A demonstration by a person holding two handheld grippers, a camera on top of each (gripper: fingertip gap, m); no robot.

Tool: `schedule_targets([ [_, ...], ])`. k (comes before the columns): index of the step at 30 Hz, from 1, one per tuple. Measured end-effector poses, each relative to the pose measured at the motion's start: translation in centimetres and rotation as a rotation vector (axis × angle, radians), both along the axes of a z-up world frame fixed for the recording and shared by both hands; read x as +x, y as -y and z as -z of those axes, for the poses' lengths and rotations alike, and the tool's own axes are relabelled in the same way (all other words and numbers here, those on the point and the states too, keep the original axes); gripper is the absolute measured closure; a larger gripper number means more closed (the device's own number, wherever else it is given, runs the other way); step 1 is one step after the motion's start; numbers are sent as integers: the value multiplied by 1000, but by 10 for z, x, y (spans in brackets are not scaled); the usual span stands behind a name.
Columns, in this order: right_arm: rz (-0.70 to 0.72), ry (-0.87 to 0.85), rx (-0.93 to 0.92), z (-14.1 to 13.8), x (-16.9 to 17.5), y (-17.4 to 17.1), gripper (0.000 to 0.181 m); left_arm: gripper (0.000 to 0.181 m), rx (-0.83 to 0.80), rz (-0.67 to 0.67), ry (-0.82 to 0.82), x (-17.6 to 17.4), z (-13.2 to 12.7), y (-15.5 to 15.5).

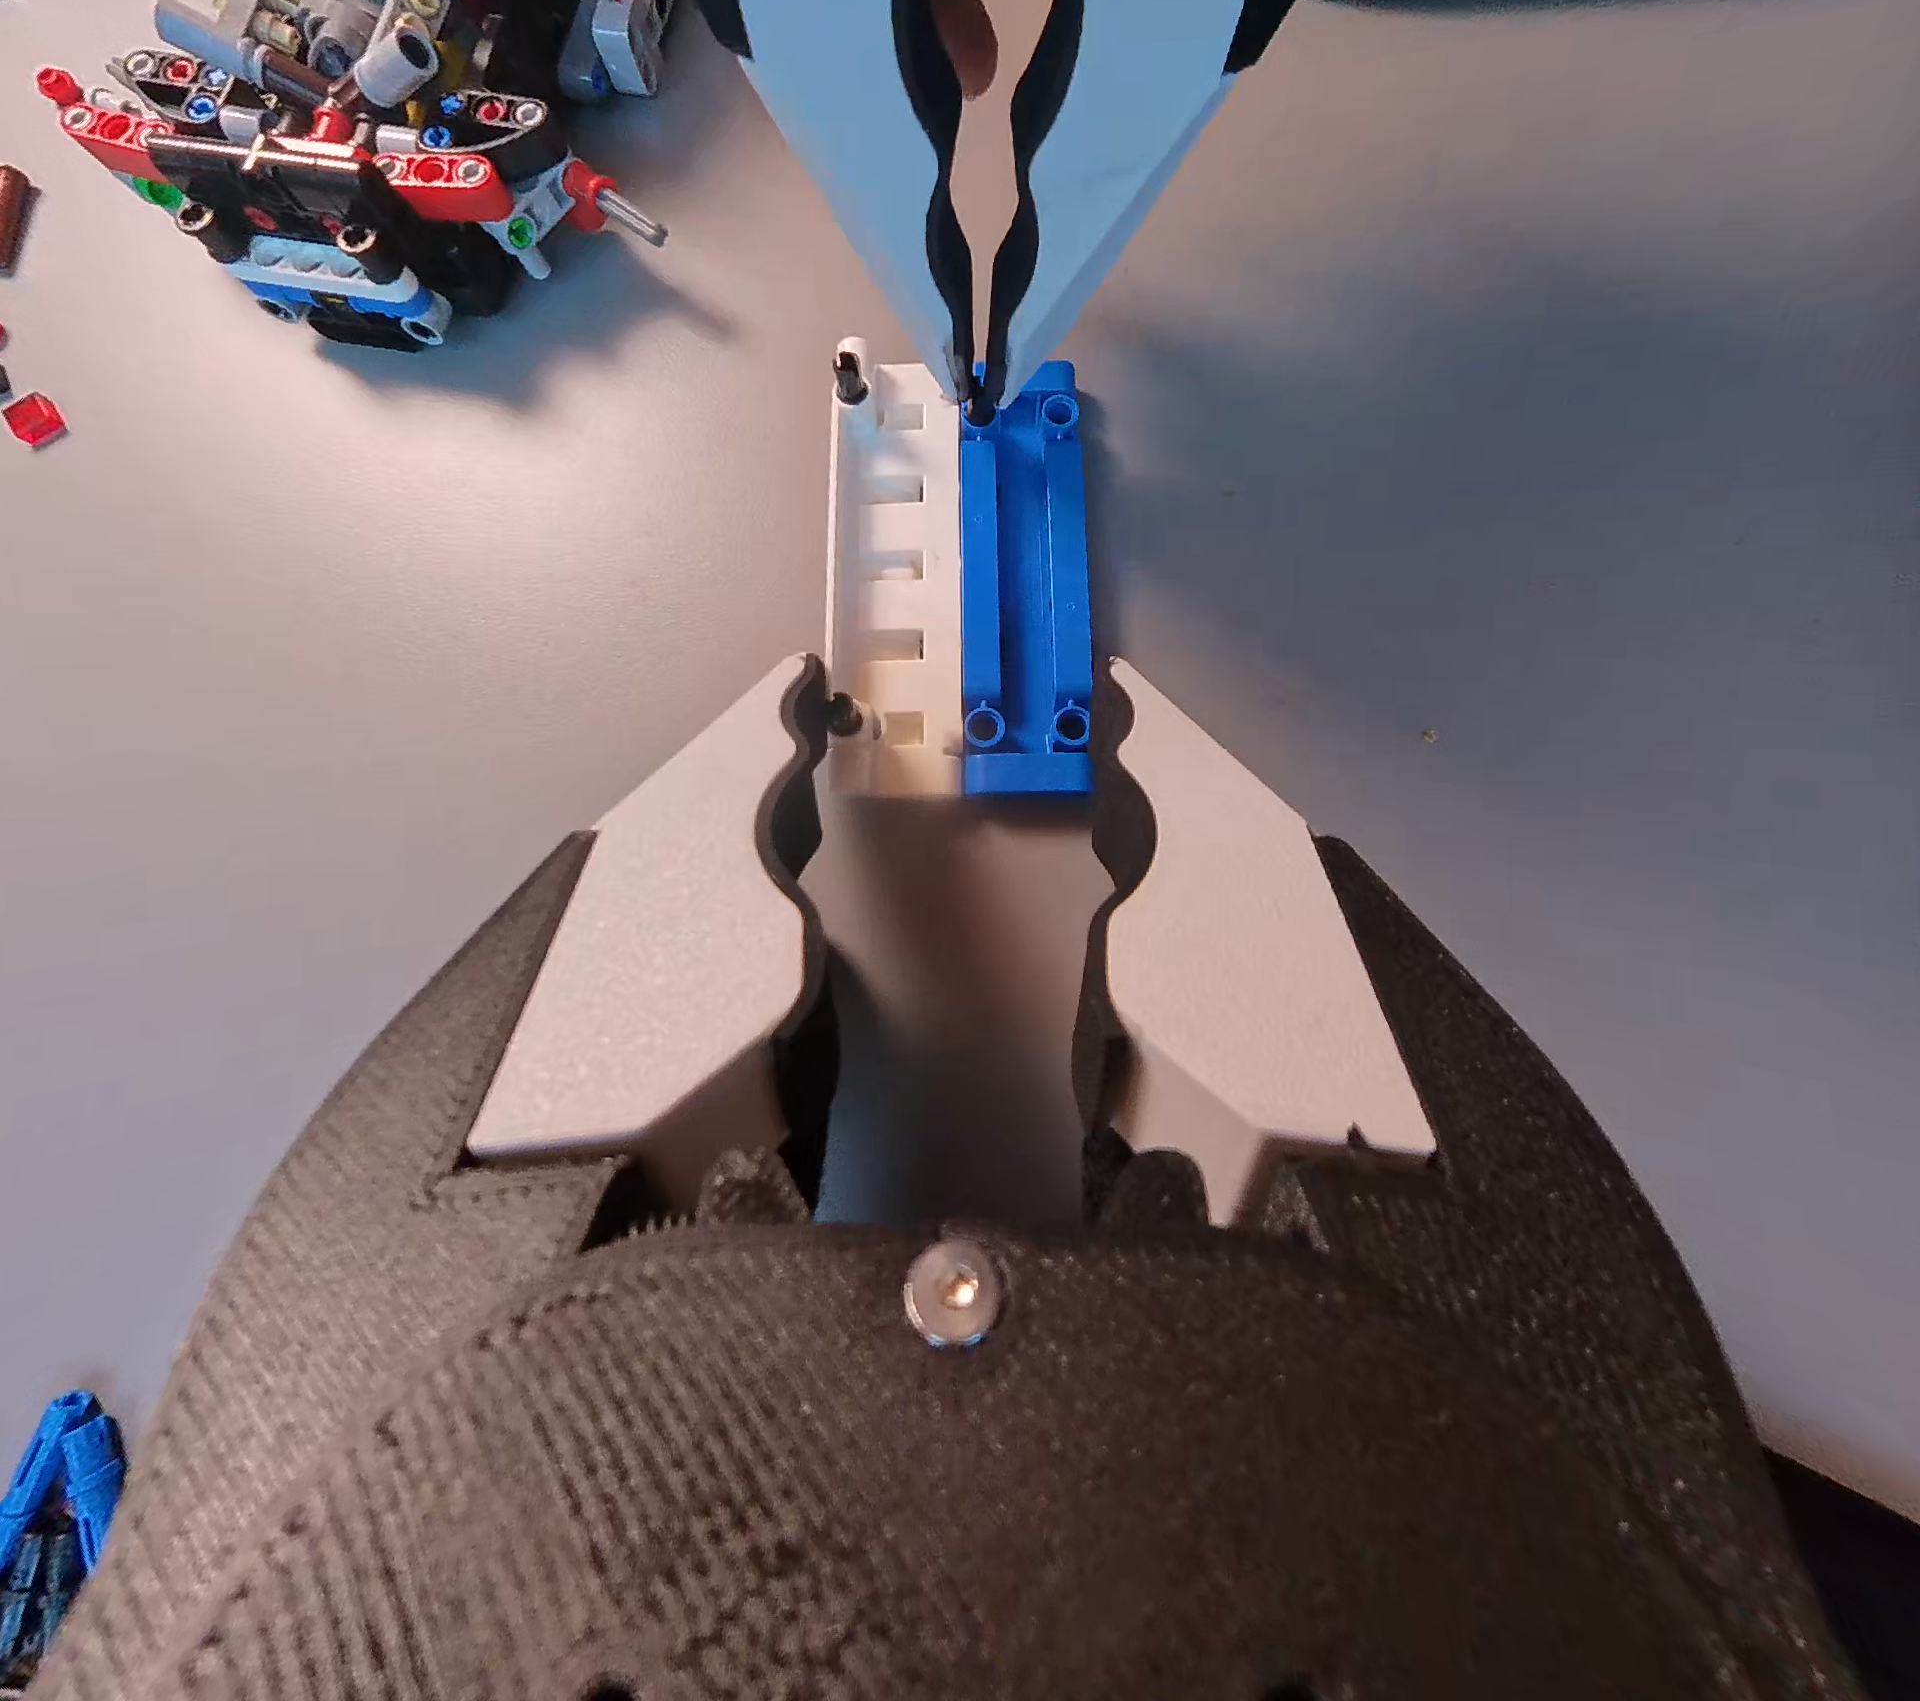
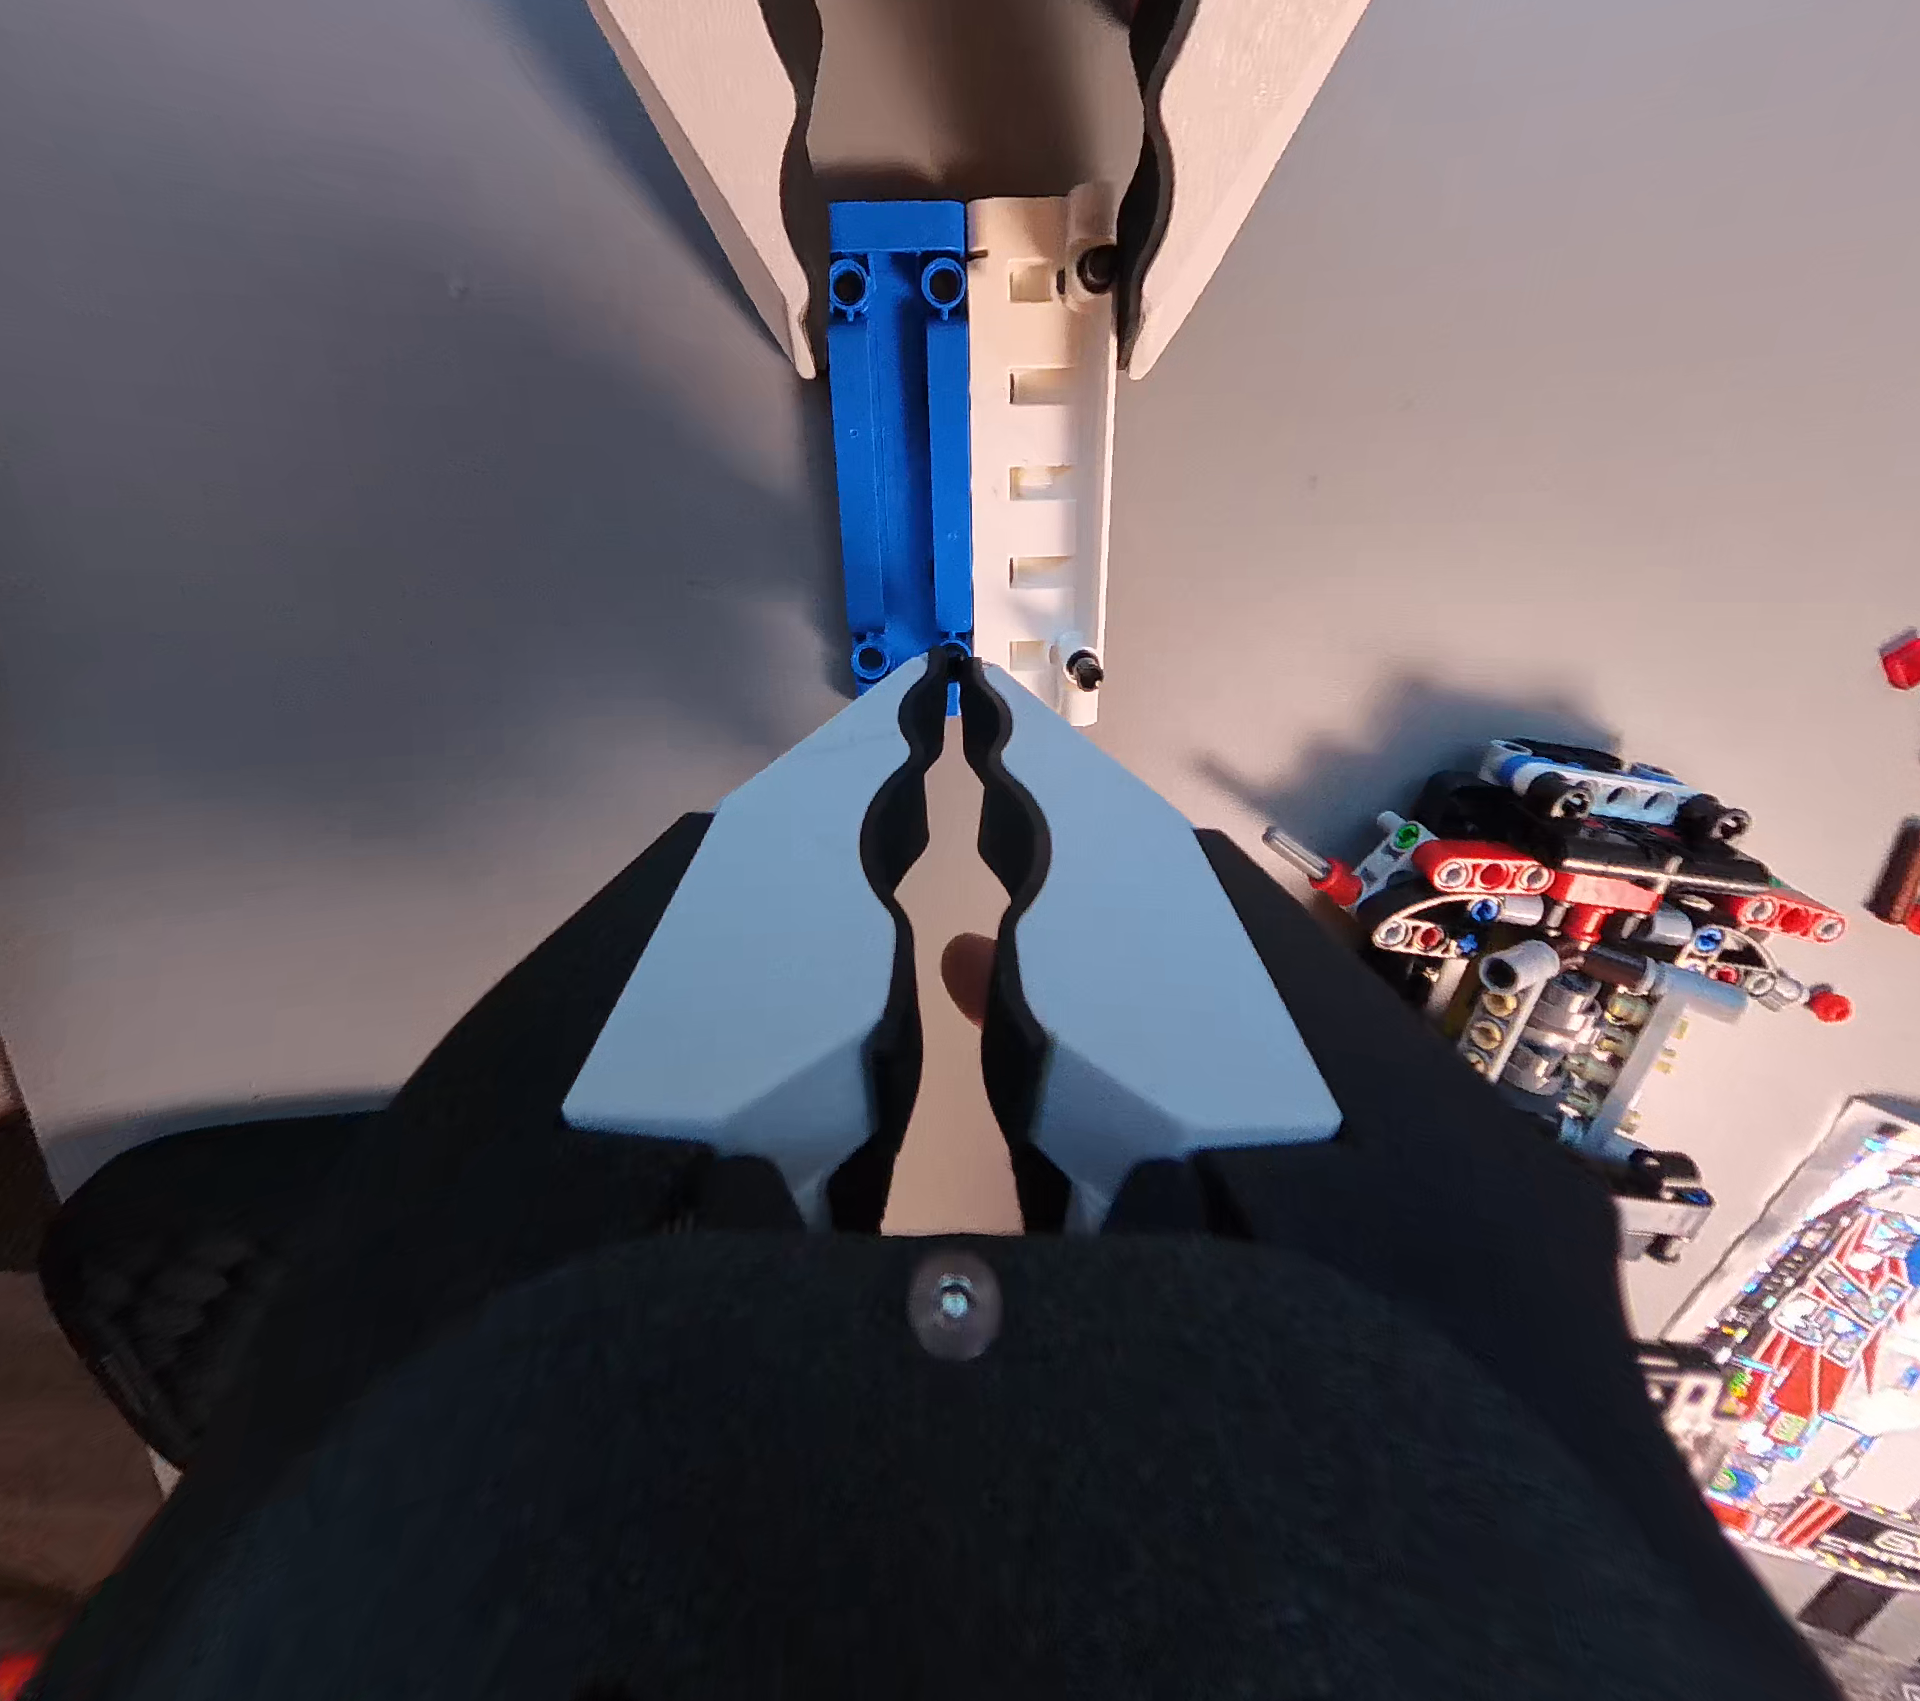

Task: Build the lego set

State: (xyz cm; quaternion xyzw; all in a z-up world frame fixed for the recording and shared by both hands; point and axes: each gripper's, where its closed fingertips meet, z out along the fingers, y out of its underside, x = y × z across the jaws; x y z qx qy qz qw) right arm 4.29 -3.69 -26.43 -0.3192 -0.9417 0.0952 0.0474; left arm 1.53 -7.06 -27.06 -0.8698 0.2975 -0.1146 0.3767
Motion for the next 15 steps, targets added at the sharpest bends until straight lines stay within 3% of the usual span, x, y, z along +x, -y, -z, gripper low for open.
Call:
schedule_targets([
  [4, 10, -83, -24, -2, -2, 0, 179, 132, 3, -1, -3, 0, 0, 0],
  [5, 36, -116, -54, -3, -1, 0, 175, 132, 5, -1, -4, 0, 0, 0],
  [6, 68, -129, -95, -5, 3, 0, 159, 132, 6, -1, -5, 0, 0, 0],
  [8, 139, -182, -183, -11, 7, -1, 152, 132, 4, -1, -2, 0, 0, 0],
  [15, 347, -596, -439, -41, 1, -9, 129, 132, 6, -20, 1, -3, 0, -2],
])
